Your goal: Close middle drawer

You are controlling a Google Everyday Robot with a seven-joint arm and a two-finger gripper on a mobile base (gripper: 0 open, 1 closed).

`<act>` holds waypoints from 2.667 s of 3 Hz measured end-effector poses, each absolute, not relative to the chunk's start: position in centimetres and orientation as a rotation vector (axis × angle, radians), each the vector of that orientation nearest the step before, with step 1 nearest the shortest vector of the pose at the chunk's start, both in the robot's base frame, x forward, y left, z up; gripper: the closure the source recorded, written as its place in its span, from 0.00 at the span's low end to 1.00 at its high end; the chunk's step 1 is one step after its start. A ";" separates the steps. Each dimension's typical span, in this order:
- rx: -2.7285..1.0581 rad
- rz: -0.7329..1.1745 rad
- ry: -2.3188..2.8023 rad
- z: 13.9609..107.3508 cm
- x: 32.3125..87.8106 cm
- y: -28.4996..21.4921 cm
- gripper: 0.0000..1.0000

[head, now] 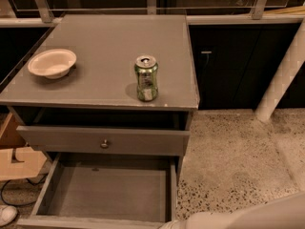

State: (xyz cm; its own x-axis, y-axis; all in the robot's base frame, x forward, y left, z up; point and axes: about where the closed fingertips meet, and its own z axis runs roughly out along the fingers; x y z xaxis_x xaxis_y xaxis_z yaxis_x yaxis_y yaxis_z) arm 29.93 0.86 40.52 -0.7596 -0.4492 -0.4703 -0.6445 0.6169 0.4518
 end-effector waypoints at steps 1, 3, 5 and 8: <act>-0.884 0.887 2.533 40.5 29.9 0.9 1.00; -0.871 0.875 2.531 40.2 30.1 1.2 1.00; -0.883 0.892 2.465 40.4 31.4 3.5 1.00; -0.874 0.873 2.379 40.9 34.1 5.9 1.00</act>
Offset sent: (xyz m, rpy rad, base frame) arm 0.0167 0.0162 -0.0205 -0.0194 -0.0478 -0.0686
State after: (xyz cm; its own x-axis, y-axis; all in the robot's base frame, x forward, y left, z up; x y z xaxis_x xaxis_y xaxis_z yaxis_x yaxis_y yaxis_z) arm 34.14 5.88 40.92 -0.6943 -0.4038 -0.5957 -0.6933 0.5975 0.4030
